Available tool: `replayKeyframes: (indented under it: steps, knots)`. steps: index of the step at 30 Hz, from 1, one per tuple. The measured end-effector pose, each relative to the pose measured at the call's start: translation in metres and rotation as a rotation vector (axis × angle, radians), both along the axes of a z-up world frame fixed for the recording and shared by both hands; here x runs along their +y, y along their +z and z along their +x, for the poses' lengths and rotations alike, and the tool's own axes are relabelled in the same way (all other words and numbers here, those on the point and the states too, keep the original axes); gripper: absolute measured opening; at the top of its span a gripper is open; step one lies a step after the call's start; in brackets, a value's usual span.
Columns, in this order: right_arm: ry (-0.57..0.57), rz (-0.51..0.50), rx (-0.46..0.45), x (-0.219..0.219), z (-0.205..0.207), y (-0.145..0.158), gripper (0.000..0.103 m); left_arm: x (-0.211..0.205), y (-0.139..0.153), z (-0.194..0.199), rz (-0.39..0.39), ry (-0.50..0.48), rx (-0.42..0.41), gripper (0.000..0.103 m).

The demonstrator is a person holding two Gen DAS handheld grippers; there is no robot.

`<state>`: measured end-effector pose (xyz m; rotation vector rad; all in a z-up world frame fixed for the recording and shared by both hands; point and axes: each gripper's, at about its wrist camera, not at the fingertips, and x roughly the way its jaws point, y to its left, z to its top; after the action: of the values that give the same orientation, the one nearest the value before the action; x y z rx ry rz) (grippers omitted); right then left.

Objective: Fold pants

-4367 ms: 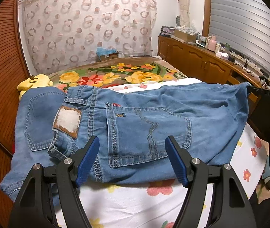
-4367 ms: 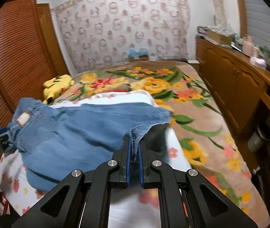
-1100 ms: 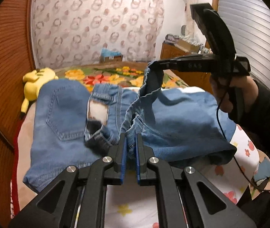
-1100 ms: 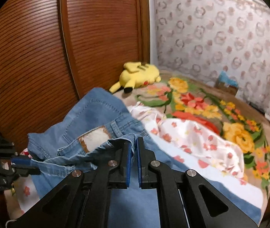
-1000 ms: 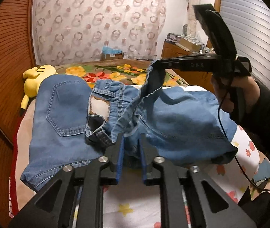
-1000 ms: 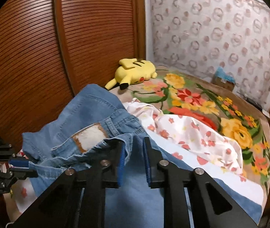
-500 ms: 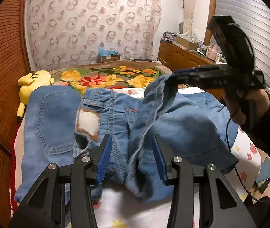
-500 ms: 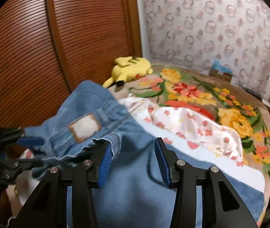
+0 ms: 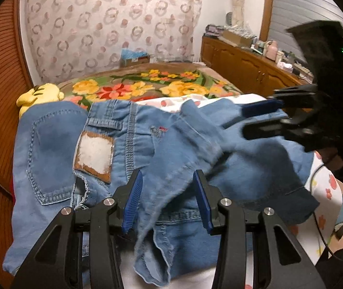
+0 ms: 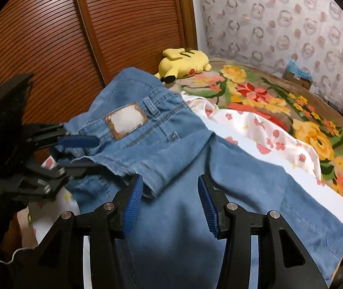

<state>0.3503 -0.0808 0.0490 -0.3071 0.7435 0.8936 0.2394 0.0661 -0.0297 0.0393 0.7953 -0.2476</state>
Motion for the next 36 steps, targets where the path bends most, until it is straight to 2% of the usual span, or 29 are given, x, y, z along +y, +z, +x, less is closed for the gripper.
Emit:
replayKeyframes:
  steps: [5,13,22,30,31,32,34,36]
  knots:
    - [-0.059,0.005,-0.021,-0.019,-0.009,-0.002,0.049,0.002,0.002,0.0,-0.027,0.008,0.004,0.045]
    - [-0.205,0.007,-0.041,-0.053,-0.015,-0.02,0.049,-0.026,0.013,0.006,-0.038,-0.065,-0.012,0.044]
    - [-0.274,-0.02,-0.042,-0.059,-0.016,-0.048,0.049,-0.061,-0.006,0.031,-0.031,-0.119,0.076,0.044]
    - [-0.285,-0.009,0.003,-0.061,-0.001,-0.063,0.049,-0.077,-0.025,0.044,0.036,-0.129,0.137,0.044]
    - [-0.287,-0.007,0.008,-0.062,0.002,-0.065,0.049,-0.077,-0.025,0.044,0.043,-0.132,0.133,0.032]
    - [-0.291,-0.001,0.007,-0.062,0.001,-0.066,0.049,-0.076,-0.024,0.043,0.054,-0.13,0.122,0.016]
    - [-0.296,0.014,0.006,-0.065,0.001,-0.065,0.049,-0.068,-0.016,0.042,0.052,-0.121,0.103,0.01]
    - [-0.297,0.019,-0.003,-0.066,-0.001,-0.062,0.049,-0.055,-0.002,0.041,0.049,-0.1,0.068,0.009]
